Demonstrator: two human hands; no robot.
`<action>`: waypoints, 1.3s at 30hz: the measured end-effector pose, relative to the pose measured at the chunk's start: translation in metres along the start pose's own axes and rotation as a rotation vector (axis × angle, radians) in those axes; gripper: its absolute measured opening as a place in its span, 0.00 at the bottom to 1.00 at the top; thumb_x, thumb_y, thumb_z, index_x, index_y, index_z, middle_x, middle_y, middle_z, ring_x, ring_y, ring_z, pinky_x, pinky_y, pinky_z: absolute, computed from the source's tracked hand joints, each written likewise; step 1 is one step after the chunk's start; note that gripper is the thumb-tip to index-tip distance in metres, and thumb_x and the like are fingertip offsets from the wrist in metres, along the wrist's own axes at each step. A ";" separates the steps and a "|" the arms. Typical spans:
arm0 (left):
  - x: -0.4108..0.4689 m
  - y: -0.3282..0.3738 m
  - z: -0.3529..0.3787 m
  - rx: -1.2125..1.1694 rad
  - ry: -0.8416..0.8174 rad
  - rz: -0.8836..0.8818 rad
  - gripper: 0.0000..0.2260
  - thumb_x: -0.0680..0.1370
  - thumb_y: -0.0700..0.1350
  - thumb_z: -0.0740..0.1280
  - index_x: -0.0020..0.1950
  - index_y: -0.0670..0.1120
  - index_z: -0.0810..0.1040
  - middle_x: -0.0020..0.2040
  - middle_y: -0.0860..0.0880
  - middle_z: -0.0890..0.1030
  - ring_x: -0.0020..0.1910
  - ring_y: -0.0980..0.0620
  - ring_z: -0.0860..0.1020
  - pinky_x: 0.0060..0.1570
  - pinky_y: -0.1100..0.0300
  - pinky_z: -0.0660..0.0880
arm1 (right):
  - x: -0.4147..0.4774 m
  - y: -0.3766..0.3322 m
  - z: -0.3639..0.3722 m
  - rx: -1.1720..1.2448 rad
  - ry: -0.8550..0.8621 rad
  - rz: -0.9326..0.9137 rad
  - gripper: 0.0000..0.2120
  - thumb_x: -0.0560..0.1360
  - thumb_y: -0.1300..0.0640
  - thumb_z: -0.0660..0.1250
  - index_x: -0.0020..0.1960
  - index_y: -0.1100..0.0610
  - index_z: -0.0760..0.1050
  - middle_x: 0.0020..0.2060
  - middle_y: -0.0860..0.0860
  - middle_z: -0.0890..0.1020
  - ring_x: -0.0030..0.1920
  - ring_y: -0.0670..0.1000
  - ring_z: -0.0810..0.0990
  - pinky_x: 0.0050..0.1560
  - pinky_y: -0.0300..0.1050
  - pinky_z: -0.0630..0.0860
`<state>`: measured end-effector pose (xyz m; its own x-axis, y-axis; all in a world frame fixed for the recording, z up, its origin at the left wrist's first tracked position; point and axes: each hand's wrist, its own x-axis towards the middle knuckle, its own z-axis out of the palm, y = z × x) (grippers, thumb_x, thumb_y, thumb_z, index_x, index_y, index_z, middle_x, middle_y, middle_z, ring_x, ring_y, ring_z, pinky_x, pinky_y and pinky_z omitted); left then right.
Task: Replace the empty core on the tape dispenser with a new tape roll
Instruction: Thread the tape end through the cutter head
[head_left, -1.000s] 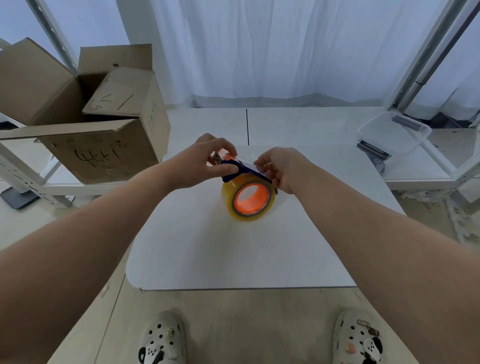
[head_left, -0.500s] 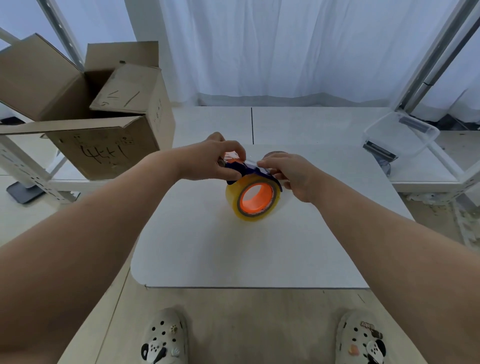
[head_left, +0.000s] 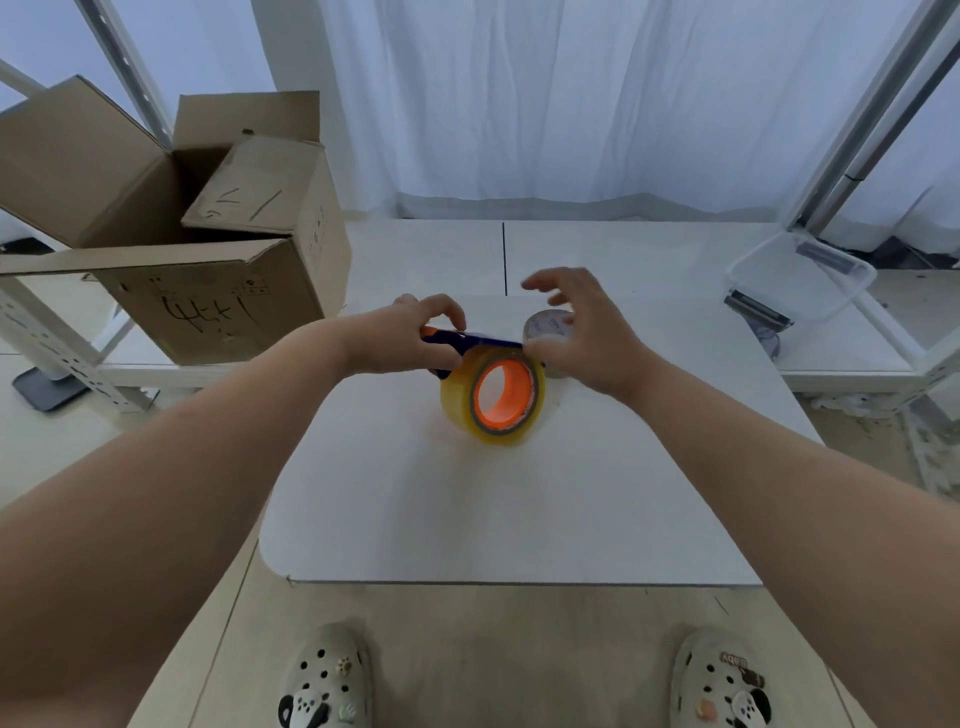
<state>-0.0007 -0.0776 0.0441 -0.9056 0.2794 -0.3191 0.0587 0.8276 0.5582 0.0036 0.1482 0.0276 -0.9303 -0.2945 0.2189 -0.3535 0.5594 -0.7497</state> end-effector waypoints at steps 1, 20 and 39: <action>-0.001 -0.002 0.000 -0.032 -0.008 -0.003 0.15 0.72 0.53 0.68 0.57 0.61 0.70 0.59 0.47 0.70 0.53 0.48 0.76 0.55 0.54 0.73 | 0.000 -0.004 0.005 -0.047 -0.029 -0.065 0.25 0.66 0.60 0.71 0.63 0.51 0.71 0.59 0.49 0.71 0.59 0.49 0.71 0.57 0.42 0.69; -0.006 0.001 0.003 -0.398 -0.056 0.043 0.23 0.72 0.44 0.71 0.64 0.55 0.69 0.59 0.48 0.73 0.56 0.47 0.74 0.56 0.56 0.73 | 0.001 0.005 0.040 -0.244 -0.121 -0.134 0.25 0.68 0.66 0.68 0.62 0.55 0.66 0.57 0.52 0.74 0.55 0.51 0.71 0.57 0.50 0.74; 0.012 -0.005 0.031 -0.994 0.184 0.045 0.25 0.74 0.37 0.69 0.65 0.46 0.60 0.61 0.42 0.73 0.61 0.42 0.75 0.61 0.53 0.74 | -0.005 0.027 0.045 0.128 0.064 0.080 0.15 0.69 0.65 0.72 0.53 0.55 0.72 0.47 0.47 0.78 0.49 0.46 0.78 0.47 0.30 0.76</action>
<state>0.0013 -0.0634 0.0142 -0.9667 0.1516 -0.2059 -0.2063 0.0138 0.9784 0.0037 0.1302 -0.0214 -0.9607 -0.2004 0.1918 -0.2665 0.4744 -0.8390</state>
